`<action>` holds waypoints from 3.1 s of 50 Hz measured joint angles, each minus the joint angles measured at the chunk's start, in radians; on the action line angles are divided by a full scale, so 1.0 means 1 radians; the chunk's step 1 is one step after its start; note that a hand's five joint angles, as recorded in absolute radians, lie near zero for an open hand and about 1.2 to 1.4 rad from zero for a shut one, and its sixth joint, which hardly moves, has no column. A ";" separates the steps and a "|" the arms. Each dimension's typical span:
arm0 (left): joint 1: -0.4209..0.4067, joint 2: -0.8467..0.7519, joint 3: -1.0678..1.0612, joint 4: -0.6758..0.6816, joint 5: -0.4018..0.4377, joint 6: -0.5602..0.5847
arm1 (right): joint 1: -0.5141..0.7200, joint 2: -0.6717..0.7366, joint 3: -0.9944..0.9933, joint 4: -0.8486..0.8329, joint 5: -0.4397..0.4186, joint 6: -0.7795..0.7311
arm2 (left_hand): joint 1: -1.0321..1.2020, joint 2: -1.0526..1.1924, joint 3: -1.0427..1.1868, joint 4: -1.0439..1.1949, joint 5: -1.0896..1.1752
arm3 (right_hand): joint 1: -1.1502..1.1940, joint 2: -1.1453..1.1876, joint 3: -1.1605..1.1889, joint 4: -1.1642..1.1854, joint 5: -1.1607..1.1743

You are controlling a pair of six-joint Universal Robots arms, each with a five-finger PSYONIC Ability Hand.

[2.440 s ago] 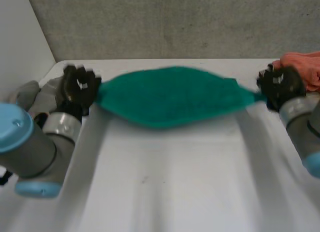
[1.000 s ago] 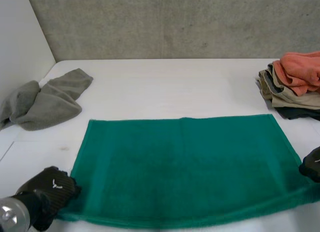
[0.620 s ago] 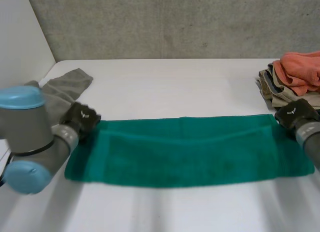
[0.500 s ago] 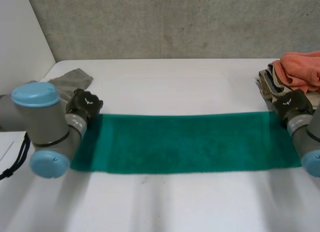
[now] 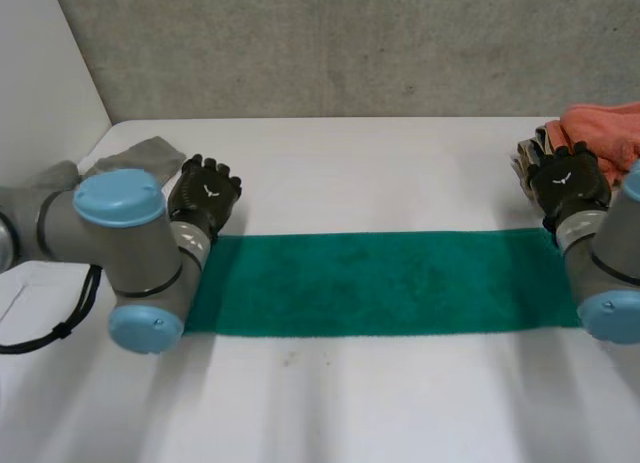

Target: Fold the laundry.

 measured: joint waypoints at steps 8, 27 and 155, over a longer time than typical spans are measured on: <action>-0.002 0.229 -0.250 0.006 0.009 -0.067 | -0.107 -0.179 0.181 0.167 -0.192 0.070 | 0.000 0.000 0.000 0.000 0.000 | 0.000 0.000 0.000 0.000 0.000; -0.027 0.351 -0.414 0.025 0.082 -0.331 | -0.308 -0.097 0.301 0.160 -0.378 0.086 | 0.000 0.000 0.000 0.000 0.000 | 0.574 0.598 0.593 0.587 0.585; -0.102 0.507 -0.439 0.011 -0.101 -0.308 | 0.705 -0.090 0.178 0.038 -0.141 -0.079 | 0.001 0.009 0.000 0.003 0.000 | -0.001 0.006 0.015 0.018 0.008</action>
